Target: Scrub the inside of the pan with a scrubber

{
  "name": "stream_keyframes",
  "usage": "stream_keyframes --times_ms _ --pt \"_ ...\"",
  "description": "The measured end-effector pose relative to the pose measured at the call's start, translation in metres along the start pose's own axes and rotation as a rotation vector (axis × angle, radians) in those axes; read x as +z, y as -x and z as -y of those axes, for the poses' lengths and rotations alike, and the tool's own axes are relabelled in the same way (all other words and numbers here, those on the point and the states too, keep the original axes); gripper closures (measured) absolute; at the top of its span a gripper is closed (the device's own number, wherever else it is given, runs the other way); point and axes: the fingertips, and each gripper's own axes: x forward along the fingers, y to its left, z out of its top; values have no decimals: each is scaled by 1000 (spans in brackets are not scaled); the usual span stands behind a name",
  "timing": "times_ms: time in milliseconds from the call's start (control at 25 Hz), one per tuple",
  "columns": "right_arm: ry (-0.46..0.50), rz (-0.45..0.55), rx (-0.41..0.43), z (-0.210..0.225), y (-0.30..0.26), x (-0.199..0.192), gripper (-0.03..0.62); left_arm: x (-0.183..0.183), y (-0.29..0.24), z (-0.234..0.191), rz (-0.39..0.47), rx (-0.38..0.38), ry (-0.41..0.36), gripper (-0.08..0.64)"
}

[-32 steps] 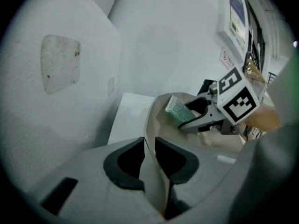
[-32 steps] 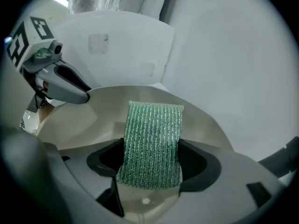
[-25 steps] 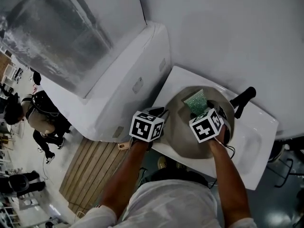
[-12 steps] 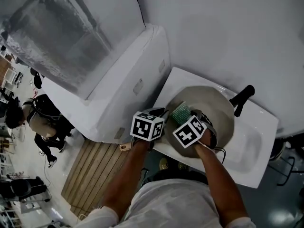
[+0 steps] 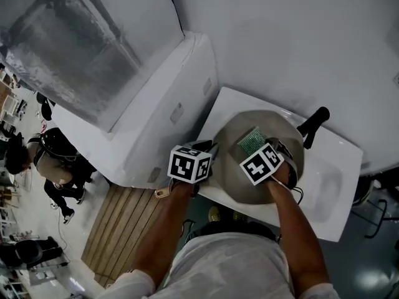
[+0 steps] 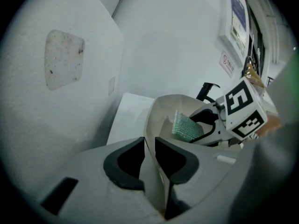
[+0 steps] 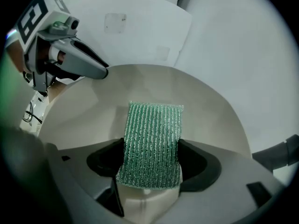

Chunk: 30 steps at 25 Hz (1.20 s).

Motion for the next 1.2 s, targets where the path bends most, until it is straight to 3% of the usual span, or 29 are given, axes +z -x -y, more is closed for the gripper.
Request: stream_keyframes --times_ms 280,520,760,1200 --pt "24 -23 -11 3 17 -12 241 0 0 0 -3 1 -7 479" --pt "76 41 100 -47 31 11 241 0 0 0 -5 -1 -10 479" --pt "132 -5 174 -83 16 6 241 0 0 1 -9 -4 -14 479" --pt "187 -146 94 -48 11 -34 241 0 1 0 -5 -10 -18 477"
